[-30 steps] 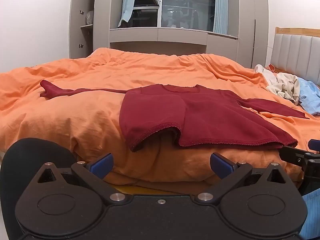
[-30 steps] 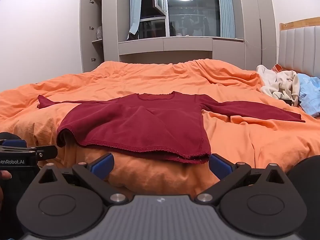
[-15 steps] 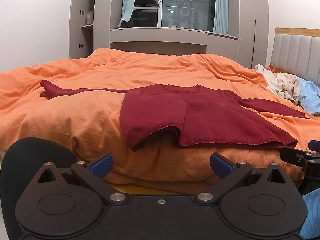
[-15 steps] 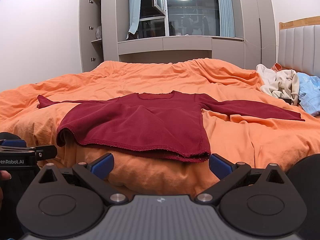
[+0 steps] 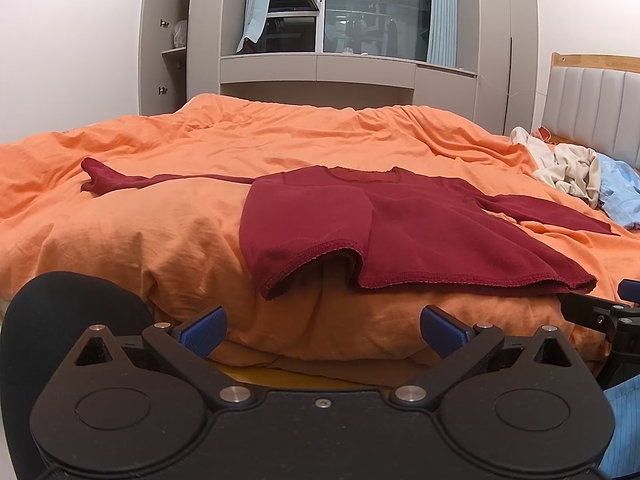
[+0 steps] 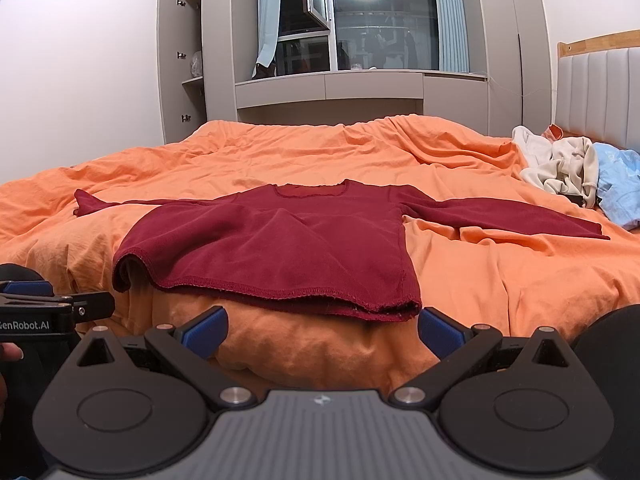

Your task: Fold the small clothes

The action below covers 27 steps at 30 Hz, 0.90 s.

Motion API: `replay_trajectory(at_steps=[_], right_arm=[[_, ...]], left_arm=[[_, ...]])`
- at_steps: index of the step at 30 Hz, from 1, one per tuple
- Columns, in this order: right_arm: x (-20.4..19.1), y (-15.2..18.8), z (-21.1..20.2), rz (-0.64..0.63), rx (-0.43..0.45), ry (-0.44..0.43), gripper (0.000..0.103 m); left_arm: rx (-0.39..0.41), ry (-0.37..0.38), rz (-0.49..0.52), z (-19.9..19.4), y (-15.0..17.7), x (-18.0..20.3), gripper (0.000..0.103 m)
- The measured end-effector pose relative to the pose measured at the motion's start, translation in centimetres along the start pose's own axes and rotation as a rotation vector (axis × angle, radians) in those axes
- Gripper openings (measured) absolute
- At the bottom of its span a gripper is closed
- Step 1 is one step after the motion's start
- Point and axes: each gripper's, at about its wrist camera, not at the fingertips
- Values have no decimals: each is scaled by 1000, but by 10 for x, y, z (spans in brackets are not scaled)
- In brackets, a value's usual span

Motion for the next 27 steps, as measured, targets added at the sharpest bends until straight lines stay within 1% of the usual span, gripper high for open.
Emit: replay_trajectory(at_steps=[7, 15, 27], right_arm=[[1, 0, 0, 1, -3, 0, 103], [-1, 9, 1, 7, -14, 1, 103], [4, 2, 16, 42, -70, -4, 103]], left_arm=[[-5, -4, 1, 4, 4, 0, 103], [-15, -7, 4, 5, 3, 4, 103], [-57, -11, 5, 20, 0, 4, 103]])
Point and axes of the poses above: each gripper's, at about its wrist camera, not at the fingertips, and z roughly the way its jaws point, x to its right, y to its underside, and after that the axes turned 5 degrees about x, right-handed
